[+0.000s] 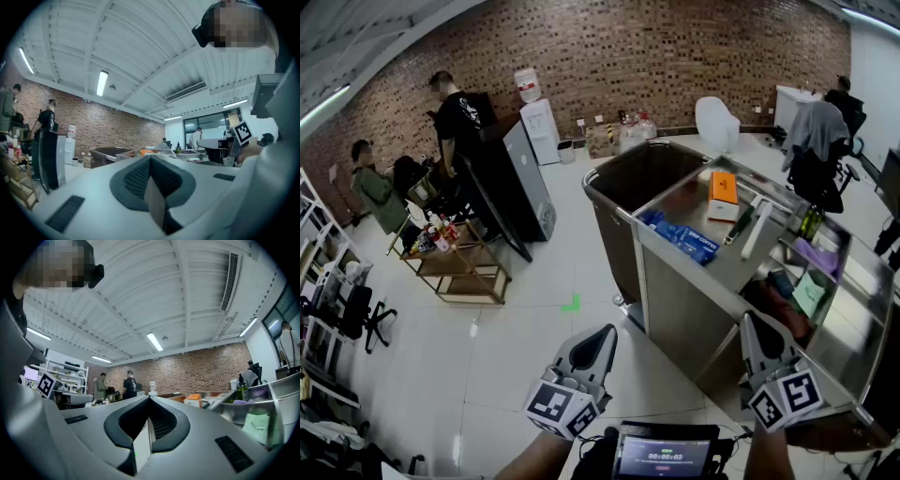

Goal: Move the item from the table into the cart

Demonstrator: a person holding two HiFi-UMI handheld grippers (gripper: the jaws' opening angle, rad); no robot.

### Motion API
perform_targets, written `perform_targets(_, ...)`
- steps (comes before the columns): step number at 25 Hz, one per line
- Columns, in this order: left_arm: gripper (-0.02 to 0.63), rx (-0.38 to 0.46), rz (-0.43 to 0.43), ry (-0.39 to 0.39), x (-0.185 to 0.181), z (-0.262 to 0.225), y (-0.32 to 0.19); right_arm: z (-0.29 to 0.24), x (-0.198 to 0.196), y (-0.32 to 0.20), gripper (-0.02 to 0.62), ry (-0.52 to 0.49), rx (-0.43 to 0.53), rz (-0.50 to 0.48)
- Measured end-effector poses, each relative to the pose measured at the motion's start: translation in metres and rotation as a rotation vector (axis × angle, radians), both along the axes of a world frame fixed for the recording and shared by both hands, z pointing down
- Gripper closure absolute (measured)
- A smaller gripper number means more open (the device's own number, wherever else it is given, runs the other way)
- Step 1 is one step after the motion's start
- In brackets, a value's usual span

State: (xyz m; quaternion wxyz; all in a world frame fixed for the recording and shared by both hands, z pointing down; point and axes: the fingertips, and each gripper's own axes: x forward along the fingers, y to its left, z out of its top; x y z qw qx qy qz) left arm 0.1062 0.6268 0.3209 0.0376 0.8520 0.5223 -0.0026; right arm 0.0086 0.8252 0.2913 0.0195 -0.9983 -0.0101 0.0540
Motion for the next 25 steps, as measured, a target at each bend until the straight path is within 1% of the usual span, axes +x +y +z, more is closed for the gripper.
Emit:
perform_targets(4,0.594,-0.037,-0.144,-0.035,0.051,-0.012,-0.139,-0.011,0.061,-0.118,0.592,-0.018,-0.005,-0.116)
perform_targets(7,0.594,-0.035,-0.258,-0.037,0.096,-0.01,-0.252,-0.017,0.126,-0.219,0.592,0.005,-0.011,-0.19)
perform_targets(9,0.594,-0.032,-0.324,-0.016,0.12,-0.01,-0.325,-0.019,0.171,-0.294,0.592,0.023,-0.028,-0.268)
perform_targets(11,0.594,-0.051,-0.401,-0.019,0.141,-0.009,-0.398,-0.02,0.211,-0.367,0.592,0.034,-0.053,-0.358)
perform_targets(13,0.594,-0.073,-0.492,-0.021,0.155,-0.009,-0.471,-0.019,0.248,-0.435,0.592,0.028,-0.057,-0.445)
perform_targets(16,0.593,-0.093,-0.659,-0.023,0.165,-0.004,-0.579,-0.014,0.291,-0.537,0.592,0.002,-0.061,-0.594)
perform_targets(19,0.592,-0.106,-0.845,-0.02,0.164,0.007,-0.68,0.0,0.324,-0.64,0.592,-0.022,-0.07,-0.763)
perform_targets(22,0.592,-0.094,-0.985,-0.024,0.161,0.016,-0.756,0.017,0.358,-0.731,0.592,-0.055,-0.077,-0.913)
perform_targets(25,0.592,-0.068,-1.127,-0.045,0.156,0.022,-0.819,0.024,0.389,-0.814,0.592,-0.059,-0.078,-1.058)
